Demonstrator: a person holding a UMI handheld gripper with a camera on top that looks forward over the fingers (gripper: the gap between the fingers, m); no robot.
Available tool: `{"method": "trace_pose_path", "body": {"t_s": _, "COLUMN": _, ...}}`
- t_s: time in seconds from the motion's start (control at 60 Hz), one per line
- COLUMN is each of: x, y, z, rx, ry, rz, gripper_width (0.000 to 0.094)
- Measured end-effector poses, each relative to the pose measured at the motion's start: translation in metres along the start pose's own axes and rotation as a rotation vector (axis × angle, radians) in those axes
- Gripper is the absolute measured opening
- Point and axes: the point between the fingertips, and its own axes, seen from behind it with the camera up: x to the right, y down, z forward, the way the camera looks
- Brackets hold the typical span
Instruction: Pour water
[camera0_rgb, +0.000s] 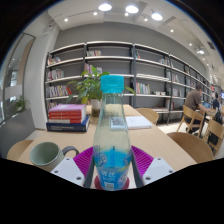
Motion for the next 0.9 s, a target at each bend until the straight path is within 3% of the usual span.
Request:
{"method": "trace_pose_path", "body": {"t_s": 0.05, "x": 0.002, "y": 0.012, "z": -0.003, "rx": -0.051, "ry": 0.006, "rz": -0.027, "gripper_width": 0.0698}}
{"method": "trace_pose_path", "body": {"t_s": 0.117, "x": 0.000, "y": 0.028, "z": -0.008, "rx": -0.103, "ry": -0.002, "rz": -0.060, "gripper_width": 0.0747}}
{"method": "trace_pose_path", "body": {"t_s": 0.4, "x": -0.011, "y": 0.084, "z": -0.097, "rx": -0.322, "ry": 0.015, "rz": -0.097, "gripper_width": 0.0746}}
{"method": "trace_pose_path", "body": {"t_s": 0.583, "x": -0.048, "y": 0.084, "z": -0.167, "rx": -0.422, "ry": -0.005, "rz": -0.084, "gripper_width": 0.0747}}
{"method": "trace_pose_path", "body": {"t_s": 0.9, "x": -0.093, "y": -0.015, "z": -0.219, "rx": -0.306, "ry": 0.003, "rz": -0.037, "gripper_width": 0.0750}}
